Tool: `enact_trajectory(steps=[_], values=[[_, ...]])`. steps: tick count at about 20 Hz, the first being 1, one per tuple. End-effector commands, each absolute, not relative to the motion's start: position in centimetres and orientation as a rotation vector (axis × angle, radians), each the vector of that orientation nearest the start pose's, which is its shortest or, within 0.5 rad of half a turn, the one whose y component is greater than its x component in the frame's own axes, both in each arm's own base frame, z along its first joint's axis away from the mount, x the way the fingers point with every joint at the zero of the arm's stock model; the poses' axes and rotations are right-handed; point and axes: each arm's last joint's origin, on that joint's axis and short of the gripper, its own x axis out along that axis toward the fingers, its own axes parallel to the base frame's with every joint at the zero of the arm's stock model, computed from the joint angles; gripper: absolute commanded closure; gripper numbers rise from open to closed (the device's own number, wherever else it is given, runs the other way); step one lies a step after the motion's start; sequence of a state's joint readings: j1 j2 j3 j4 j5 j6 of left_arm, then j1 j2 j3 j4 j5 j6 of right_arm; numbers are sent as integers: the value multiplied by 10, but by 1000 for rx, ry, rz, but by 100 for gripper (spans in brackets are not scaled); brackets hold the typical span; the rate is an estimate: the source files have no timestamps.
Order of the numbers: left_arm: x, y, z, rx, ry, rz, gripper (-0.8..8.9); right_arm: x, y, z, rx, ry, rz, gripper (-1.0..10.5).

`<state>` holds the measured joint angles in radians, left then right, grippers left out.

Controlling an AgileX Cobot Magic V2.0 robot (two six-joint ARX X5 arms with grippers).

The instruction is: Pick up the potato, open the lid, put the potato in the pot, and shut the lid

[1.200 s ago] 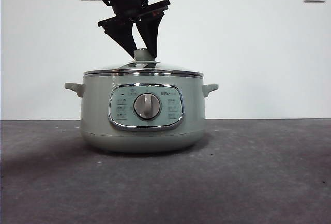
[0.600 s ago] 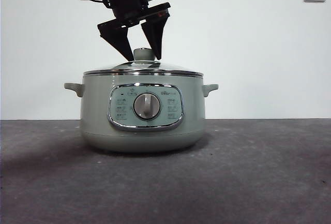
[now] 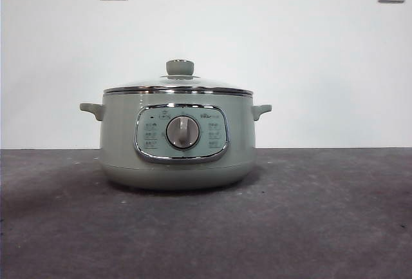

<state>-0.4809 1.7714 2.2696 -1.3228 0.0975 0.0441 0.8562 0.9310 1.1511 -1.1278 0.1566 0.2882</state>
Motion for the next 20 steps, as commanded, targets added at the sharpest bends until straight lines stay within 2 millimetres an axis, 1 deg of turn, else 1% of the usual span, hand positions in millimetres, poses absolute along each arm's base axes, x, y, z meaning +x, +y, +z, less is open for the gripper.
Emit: enact_trajectory(steps=[1, 4, 6, 8, 9, 12, 15, 16, 17, 20], values=[[259, -138, 485, 185, 724, -575, 816, 101, 109, 349, -193, 889, 524, 948], [225, -120, 510, 162, 627, -578, 816, 101, 109, 349, -193, 889, 523, 948], [204, -109, 523, 152, 568, -580, 816, 101, 109, 349, -193, 889, 524, 947], [188, -101, 532, 144, 526, -581, 815, 101, 109, 349, -193, 889, 524, 947], [183, -98, 534, 142, 513, -582, 815, 101, 109, 349, -193, 889, 523, 948], [177, -95, 537, 139, 497, -582, 815, 101, 109, 349, -193, 889, 523, 947], [179, -96, 536, 149, 501, -584, 816, 101, 109, 349, -193, 889, 523, 947], [181, -96, 535, 195, 491, -589, 815, 101, 109, 349, -194, 887, 521, 947], [181, -96, 535, 185, 493, -589, 815, 101, 109, 349, -198, 884, 512, 947], [171, -91, 539, 176, 476, -588, 815, 101, 109, 349, -204, 876, 495, 947]])
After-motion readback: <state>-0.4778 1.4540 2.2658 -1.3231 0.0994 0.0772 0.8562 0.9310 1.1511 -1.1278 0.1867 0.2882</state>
